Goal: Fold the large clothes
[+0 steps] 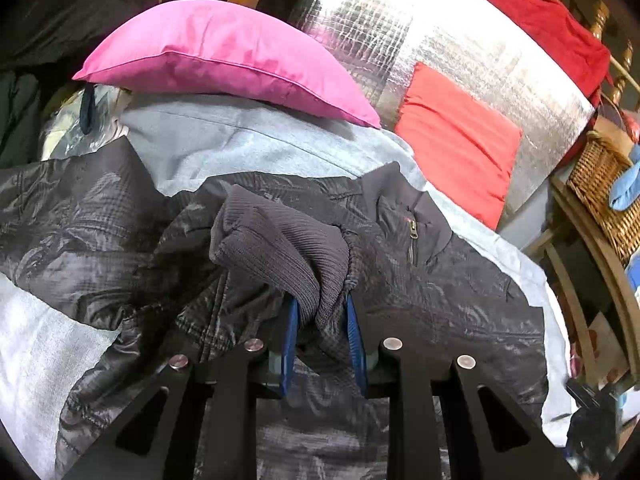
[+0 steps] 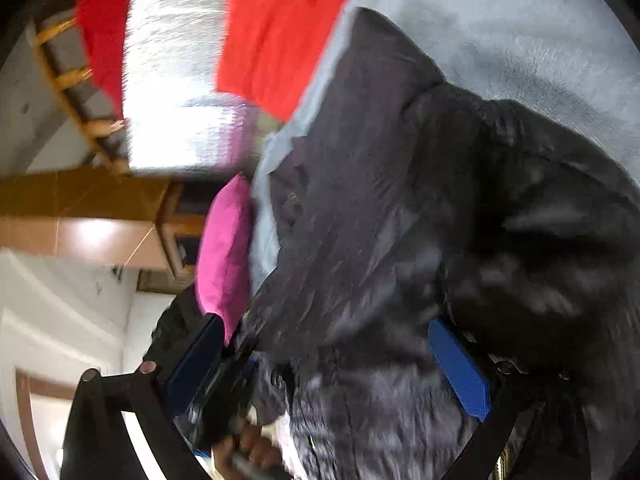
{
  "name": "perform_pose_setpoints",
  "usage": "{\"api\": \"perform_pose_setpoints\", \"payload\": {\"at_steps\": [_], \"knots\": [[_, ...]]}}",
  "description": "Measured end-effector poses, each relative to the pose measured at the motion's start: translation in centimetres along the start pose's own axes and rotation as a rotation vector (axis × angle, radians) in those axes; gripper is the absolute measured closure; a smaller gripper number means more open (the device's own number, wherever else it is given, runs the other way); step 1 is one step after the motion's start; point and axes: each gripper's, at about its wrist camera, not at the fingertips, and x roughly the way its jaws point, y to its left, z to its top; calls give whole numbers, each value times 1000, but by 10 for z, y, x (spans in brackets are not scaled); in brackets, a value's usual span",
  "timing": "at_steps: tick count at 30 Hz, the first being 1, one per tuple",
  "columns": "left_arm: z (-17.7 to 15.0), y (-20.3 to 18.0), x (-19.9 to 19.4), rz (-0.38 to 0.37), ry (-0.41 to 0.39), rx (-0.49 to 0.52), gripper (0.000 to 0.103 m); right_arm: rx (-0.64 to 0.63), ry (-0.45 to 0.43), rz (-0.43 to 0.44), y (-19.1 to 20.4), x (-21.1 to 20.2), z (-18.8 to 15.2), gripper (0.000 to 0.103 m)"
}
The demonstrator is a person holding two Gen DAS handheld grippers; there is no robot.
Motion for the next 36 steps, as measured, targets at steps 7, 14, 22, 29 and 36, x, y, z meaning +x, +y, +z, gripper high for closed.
{"api": "perform_pose_setpoints", "payload": {"at_steps": [7, 14, 22, 29, 36], "knots": [[-26, 17, 45, 67, 114, -14, 74, -47, -187, -295, -7, -20, 23, 65], [-35, 20, 40, 57, 93, 28, 61, -219, -81, -285, 18, -47, 22, 23], [-38, 25, 41, 65, 81, 31, 45, -401, -147, -392, 50, -37, 71, 23], [-44, 28, 53, 32, 103, 73, 61, -526, -9, -489, 45, 38, 120, 88], [-49, 19, 60, 59, 109, 113, 60, -602, -96, -598, 44, 42, 116, 78]]}}
